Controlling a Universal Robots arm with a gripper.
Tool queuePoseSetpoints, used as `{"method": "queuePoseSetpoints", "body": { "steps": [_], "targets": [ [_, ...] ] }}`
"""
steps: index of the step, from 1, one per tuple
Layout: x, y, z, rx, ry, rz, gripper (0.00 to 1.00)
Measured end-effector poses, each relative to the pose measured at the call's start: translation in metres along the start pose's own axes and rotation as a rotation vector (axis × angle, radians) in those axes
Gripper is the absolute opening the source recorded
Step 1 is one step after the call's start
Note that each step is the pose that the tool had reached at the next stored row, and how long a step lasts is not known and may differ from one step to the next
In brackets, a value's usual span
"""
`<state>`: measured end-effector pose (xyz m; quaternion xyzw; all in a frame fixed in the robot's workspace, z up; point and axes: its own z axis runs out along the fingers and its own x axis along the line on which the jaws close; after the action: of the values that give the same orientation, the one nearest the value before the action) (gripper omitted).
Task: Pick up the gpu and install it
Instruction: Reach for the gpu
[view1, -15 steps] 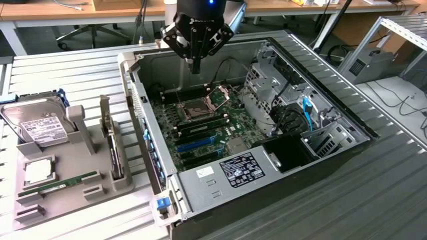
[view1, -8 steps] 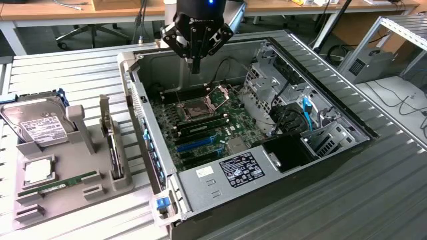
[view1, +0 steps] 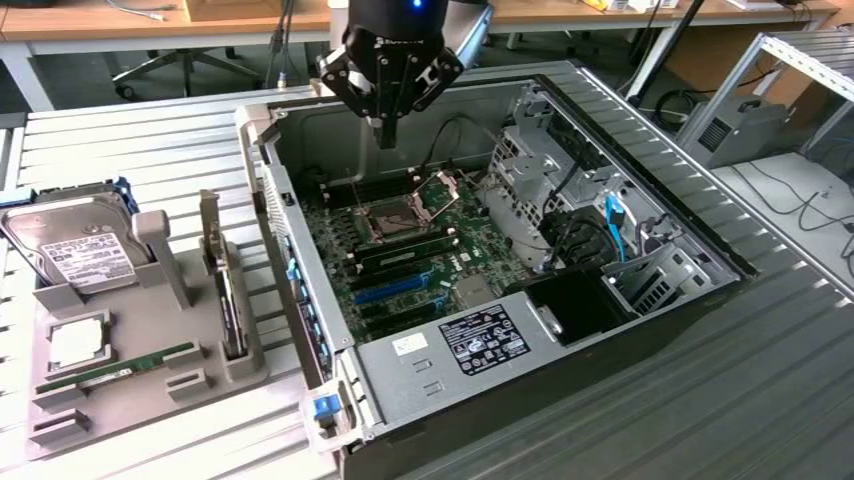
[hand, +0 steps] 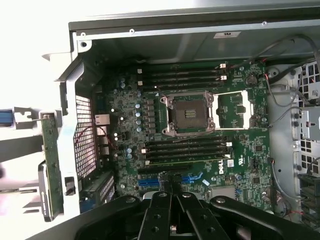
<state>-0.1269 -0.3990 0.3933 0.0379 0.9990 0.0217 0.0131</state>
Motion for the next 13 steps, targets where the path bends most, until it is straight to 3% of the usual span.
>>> {"method": "queuePoseSetpoints", "body": {
  "steps": [13],
  "targets": [
    [0.031,-0.0023,-0.0008,0.0,-0.0001,0.0,0.11]
  ]
}}
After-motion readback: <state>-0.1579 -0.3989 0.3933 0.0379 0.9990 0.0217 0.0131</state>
